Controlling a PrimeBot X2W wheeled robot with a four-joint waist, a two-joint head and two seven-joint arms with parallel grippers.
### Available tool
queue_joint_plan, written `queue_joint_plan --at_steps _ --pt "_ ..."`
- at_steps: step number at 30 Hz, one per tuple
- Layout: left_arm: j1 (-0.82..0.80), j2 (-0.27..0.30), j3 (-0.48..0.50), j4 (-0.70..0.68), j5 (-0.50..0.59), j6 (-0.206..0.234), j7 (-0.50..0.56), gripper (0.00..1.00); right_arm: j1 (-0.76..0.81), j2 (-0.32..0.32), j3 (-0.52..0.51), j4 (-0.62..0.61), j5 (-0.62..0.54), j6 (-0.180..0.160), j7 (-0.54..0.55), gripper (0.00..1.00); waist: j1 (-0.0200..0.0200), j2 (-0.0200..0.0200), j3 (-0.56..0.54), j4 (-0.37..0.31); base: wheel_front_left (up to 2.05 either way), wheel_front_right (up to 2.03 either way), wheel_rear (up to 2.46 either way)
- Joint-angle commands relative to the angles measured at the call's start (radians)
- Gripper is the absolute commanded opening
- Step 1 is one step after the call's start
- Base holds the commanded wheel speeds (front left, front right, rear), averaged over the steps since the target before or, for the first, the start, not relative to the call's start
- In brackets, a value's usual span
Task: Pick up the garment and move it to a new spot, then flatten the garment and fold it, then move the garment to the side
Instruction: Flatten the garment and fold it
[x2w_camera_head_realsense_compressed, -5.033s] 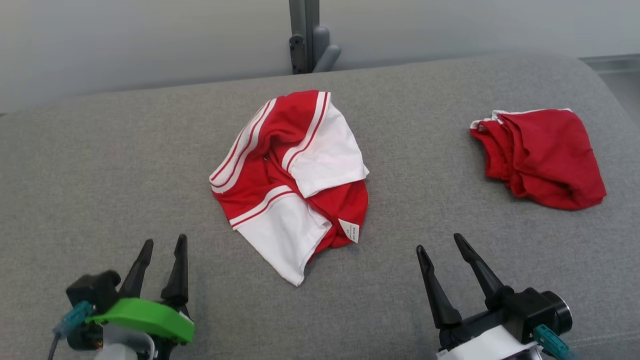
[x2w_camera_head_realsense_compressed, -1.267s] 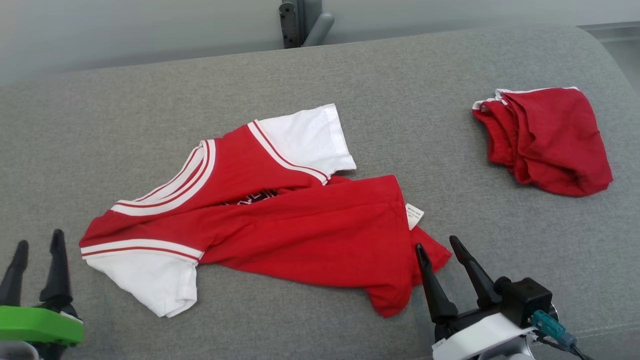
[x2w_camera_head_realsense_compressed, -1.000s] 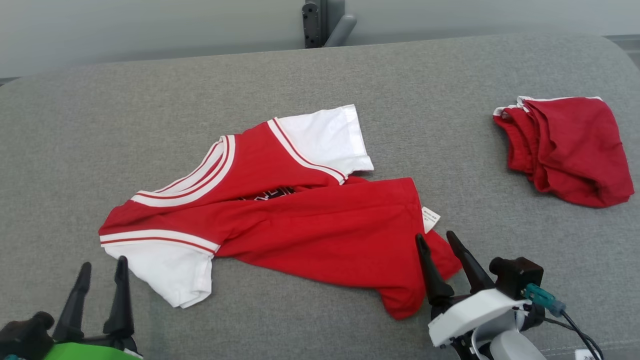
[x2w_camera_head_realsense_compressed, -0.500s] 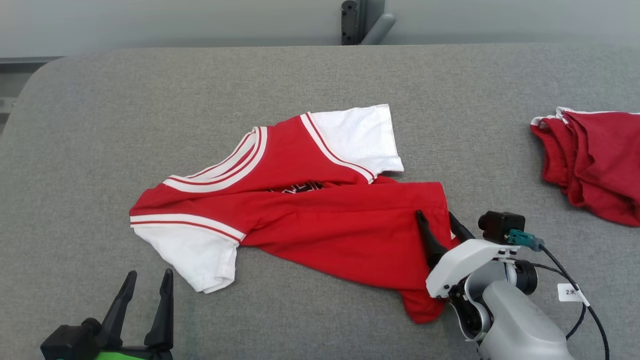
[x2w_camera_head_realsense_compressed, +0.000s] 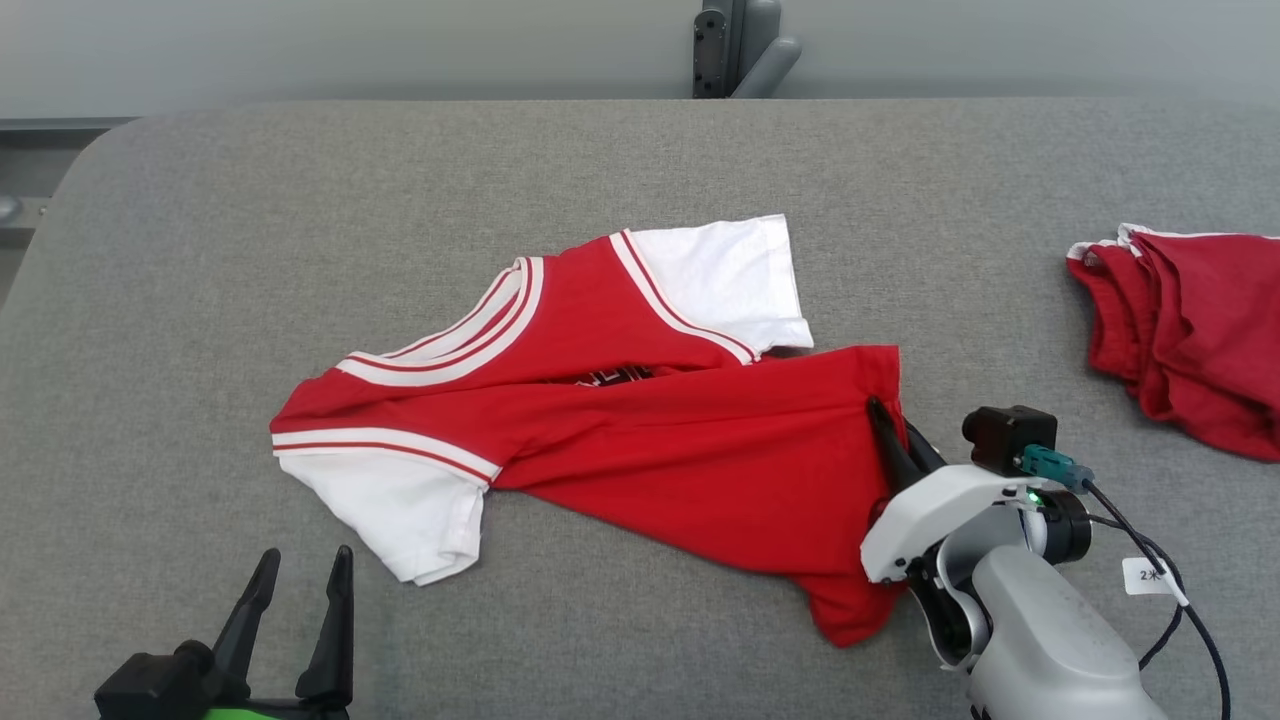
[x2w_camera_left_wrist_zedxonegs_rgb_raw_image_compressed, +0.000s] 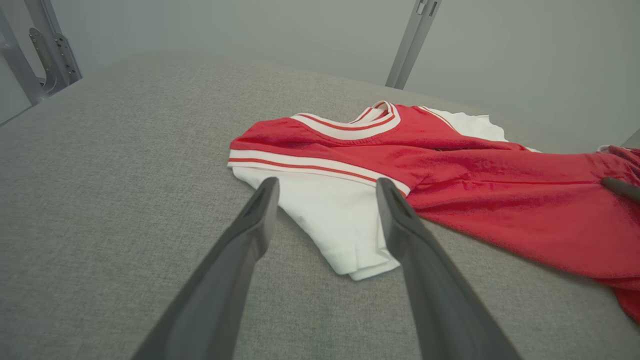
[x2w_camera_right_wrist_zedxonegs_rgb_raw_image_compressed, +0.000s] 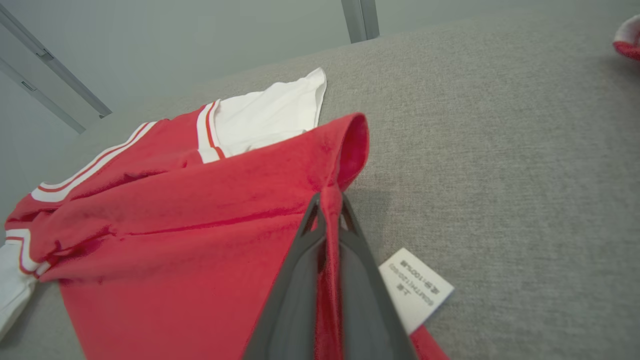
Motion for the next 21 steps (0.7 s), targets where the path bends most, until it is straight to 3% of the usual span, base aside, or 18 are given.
queue_joint_plan --at_steps 1,9,14,15,16,21 --pt "0.017 -0.004 -0.001 0.005 0.005 0.000 -0.003 1.00 0.020 -0.008 -0.015 -0.022 -0.030 0.000 -0.009 0.00 0.0000 -0.0001 -0.005 -0.007 0.00 0.00 0.00" --pt "0.008 -0.002 -0.029 0.033 -0.036 0.000 -0.003 1.00 0.075 -0.048 -0.145 -0.160 -0.166 0.000 0.007 0.00 0.0000 -0.0001 -0.008 -0.031 0.00 0.00 0.00" --pt "-0.046 0.030 -0.152 0.110 -0.162 0.000 0.013 1.00 0.111 -0.041 -0.230 -0.243 -0.227 0.000 0.093 0.00 0.0000 -0.0001 0.002 -0.042 0.00 0.00 0.00" --pt "-0.058 0.038 -0.177 0.121 -0.184 0.000 0.017 1.00 0.118 -0.037 -0.241 -0.254 -0.240 0.000 0.113 0.19 0.0000 -0.0001 0.004 -0.044 0.00 0.00 0.00" --pt "-0.068 0.046 -0.198 0.131 -0.204 0.000 0.016 1.00 0.124 -0.033 -0.250 -0.268 -0.257 0.000 0.126 1.00 0.0000 -0.0001 0.006 -0.045 0.00 0.00 0.00" --pt "-0.105 0.070 -0.259 0.162 -0.261 0.000 0.004 1.00 0.172 -0.011 -0.275 -0.349 -0.289 0.000 0.160 1.00 0.0000 -0.0001 0.018 -0.049 0.00 0.00 0.00"
